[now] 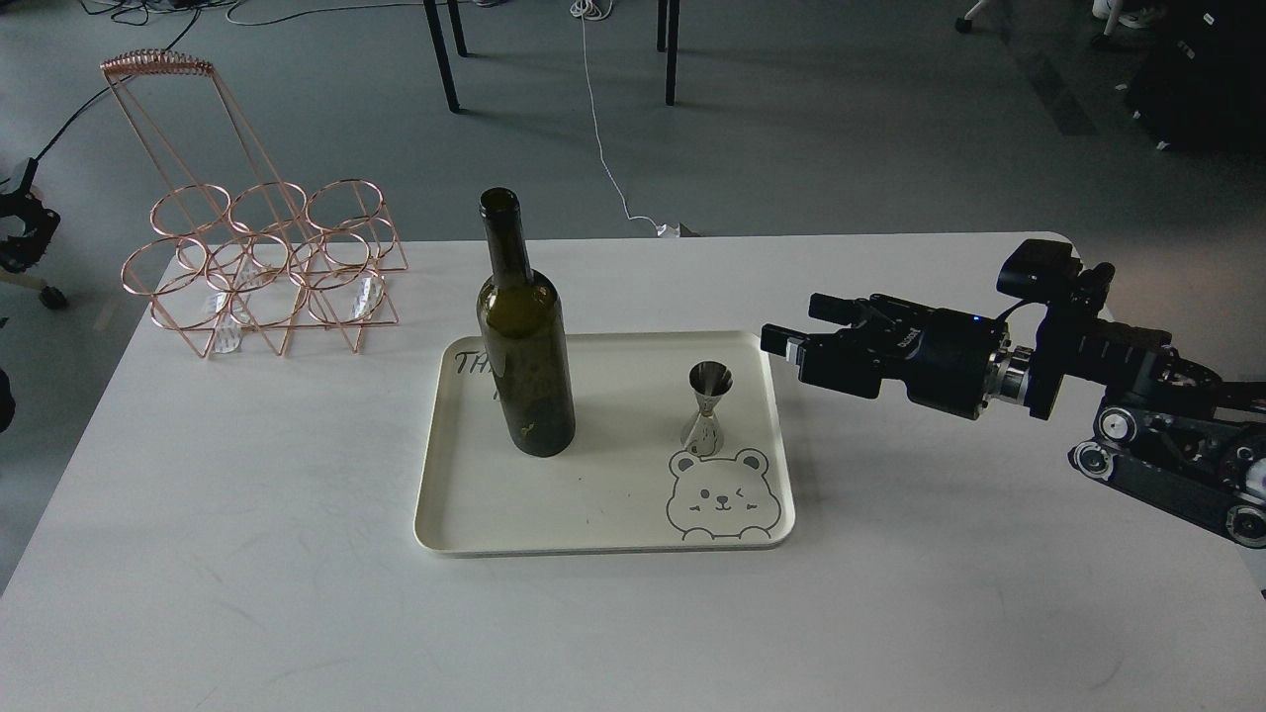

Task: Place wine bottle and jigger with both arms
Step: 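Reach the right gripper to the metal jigger on the tray and grasp it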

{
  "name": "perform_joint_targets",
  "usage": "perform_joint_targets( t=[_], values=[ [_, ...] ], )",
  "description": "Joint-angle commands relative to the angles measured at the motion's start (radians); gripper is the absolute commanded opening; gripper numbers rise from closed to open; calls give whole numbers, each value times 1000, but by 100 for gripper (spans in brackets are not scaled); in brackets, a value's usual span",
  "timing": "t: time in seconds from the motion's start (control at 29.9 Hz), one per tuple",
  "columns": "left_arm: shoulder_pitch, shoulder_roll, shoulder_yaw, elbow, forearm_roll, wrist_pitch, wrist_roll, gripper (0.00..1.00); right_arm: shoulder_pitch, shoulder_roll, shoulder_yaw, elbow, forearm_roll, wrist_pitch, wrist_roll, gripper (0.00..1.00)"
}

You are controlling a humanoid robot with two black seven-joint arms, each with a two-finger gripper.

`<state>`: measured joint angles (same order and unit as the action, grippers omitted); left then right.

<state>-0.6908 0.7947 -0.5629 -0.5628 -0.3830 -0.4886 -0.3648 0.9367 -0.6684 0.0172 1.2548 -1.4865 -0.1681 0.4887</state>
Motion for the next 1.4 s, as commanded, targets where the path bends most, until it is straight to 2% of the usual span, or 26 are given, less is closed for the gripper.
perform_joint_targets(
  t=[0.0, 0.17, 0.43, 0.74, 1.14, 1.24, 1.37],
  values=[
    [1, 0, 0, 0, -1, 0, 0, 99, -1, 58, -59, -66, -43, -47, 0, 99],
    [1, 0, 0, 1, -1, 0, 0, 99, -6, 87, -111, -143, -89, -88, 0, 98],
    [4, 0, 0, 3, -1, 0, -2, 99, -12, 207, -141, -259, -92, -129, 0, 98],
    [4, 1, 0, 8, -1, 0, -2, 99, -1, 319, -177, -353, -92, -145, 0, 90],
    [2, 4, -2, 8, -2, 0, -2, 99, 5, 386, -178, -408, -92, -197, 0, 60],
    [2, 4, -3, 8, -2, 0, -2, 99, 7, 385, -181, -408, -100, -197, 0, 42],
    [1, 6, -2, 8, -2, 0, -2, 99, 8, 380, -192, -408, -132, -197, 0, 36]
  ],
)
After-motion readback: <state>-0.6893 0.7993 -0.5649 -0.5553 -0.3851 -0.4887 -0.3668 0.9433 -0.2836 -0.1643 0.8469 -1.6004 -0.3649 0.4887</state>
